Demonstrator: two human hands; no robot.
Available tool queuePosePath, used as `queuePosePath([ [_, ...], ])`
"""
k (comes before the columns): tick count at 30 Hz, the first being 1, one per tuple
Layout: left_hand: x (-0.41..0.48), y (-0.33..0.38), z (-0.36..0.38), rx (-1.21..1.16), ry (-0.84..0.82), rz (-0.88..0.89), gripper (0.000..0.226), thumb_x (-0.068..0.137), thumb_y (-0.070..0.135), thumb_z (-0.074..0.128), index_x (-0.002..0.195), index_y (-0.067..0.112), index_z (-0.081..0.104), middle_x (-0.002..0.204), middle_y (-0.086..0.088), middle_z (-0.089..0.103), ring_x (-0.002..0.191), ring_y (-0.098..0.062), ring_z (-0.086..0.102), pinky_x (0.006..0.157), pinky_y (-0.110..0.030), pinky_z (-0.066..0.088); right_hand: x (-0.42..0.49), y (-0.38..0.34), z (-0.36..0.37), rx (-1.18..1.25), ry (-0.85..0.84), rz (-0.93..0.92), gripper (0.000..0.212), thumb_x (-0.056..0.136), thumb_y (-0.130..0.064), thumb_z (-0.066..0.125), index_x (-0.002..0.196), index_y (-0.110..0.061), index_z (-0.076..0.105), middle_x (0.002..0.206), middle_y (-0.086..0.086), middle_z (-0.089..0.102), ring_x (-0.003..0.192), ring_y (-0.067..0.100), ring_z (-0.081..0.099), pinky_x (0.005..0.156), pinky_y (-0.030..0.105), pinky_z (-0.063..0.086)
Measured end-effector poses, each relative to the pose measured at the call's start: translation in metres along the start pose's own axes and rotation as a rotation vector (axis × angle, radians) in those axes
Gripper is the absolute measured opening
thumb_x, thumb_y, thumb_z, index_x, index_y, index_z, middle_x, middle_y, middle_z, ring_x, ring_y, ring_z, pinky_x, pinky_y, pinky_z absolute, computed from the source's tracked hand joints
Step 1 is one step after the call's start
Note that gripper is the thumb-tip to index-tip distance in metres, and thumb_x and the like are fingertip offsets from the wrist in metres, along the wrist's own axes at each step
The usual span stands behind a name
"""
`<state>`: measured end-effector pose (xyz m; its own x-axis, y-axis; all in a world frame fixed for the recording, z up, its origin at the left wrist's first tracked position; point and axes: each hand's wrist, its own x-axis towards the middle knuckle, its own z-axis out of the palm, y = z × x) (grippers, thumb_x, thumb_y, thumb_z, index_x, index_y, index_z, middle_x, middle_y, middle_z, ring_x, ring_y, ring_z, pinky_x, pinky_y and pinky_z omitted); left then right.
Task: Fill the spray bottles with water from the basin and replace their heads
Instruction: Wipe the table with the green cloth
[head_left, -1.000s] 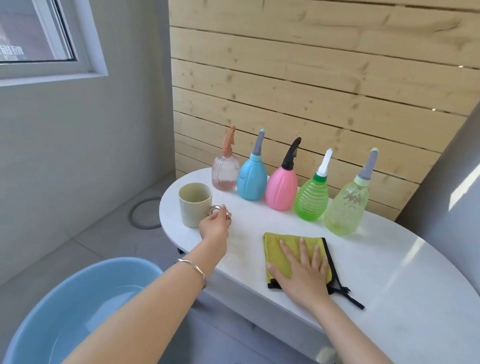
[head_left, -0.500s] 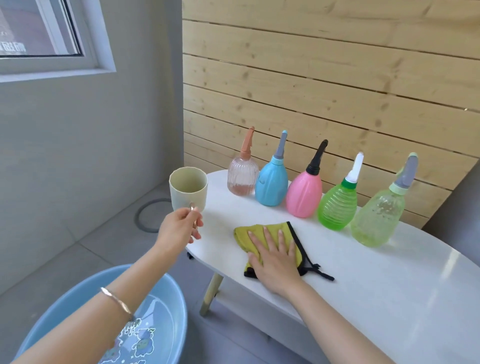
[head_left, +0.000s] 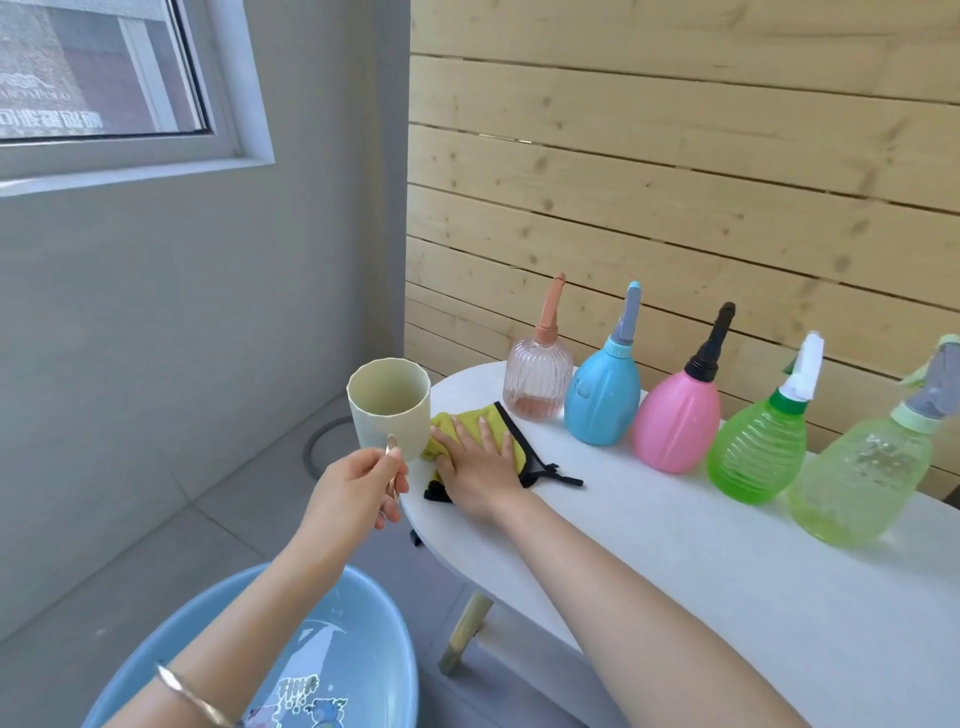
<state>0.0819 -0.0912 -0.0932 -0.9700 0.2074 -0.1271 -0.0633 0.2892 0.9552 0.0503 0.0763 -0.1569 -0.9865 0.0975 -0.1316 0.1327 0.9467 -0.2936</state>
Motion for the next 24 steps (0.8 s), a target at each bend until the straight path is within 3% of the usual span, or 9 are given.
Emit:
queuePosePath([
  [5,-0.002,0.001,-0.001,-0.017,0.012,-0.008,0.036,0.100,0.024,0.047,0.068,0.009,0.057,0.061,0.004,0.055,0.045,-0.010,0.048,0.054,-0.023,0.039,-0.005,-0.009,-0.001,0.012,-0.030,-0.114,0.050,0.099,-0.031,0.021,0.148,-0.040,0.016,0.160,-0.008,0.003,0.147,0.027,-0.010,0.114,0.055,-0.011],
  [12,-0.015,0.007,0.027,-0.101,-0.041,-0.025,0.033,0.099,0.024,0.048,0.073,0.008,0.057,0.066,0.000,0.054,0.047,-0.011,0.048,0.055,-0.023,0.040,-0.095,0.009,0.009,0.044,-0.002,-0.268,0.050,0.097,-0.033,0.037,0.144,-0.045,0.027,0.159,-0.011,0.007,0.147,0.020,-0.007,0.115,0.049,-0.013],
  [16,-0.028,0.007,0.054,-0.114,-0.061,-0.043,0.032,0.100,0.024,0.047,0.072,0.009,0.056,0.069,-0.002,0.055,0.048,-0.010,0.051,0.051,-0.018,0.040,-0.138,0.039,0.009,0.024,0.005,-0.221,0.051,0.095,-0.041,0.038,0.143,-0.052,0.021,0.158,-0.017,0.002,0.146,0.016,-0.013,0.115,0.048,-0.015],
  [20,-0.033,0.003,0.081,-0.174,-0.050,-0.085,0.032,0.099,0.023,0.046,0.072,0.010,0.057,0.075,-0.002,0.061,0.055,-0.015,0.055,0.056,-0.023,0.042,-0.169,0.066,0.005,-0.015,0.015,-0.116,0.051,0.092,-0.058,0.026,0.142,-0.056,0.016,0.157,-0.021,-0.004,0.145,0.015,-0.019,0.115,0.049,-0.015],
  [24,-0.040,-0.001,0.102,-0.237,-0.035,-0.118,0.028,0.101,0.022,0.045,0.080,0.010,0.058,0.078,0.001,0.063,0.056,-0.014,0.058,0.056,-0.022,0.044,-0.179,0.072,0.002,-0.025,-0.005,-0.044,0.047,0.095,-0.059,0.023,0.141,-0.059,0.010,0.157,-0.020,-0.008,0.144,0.019,-0.021,0.114,0.050,-0.017],
])
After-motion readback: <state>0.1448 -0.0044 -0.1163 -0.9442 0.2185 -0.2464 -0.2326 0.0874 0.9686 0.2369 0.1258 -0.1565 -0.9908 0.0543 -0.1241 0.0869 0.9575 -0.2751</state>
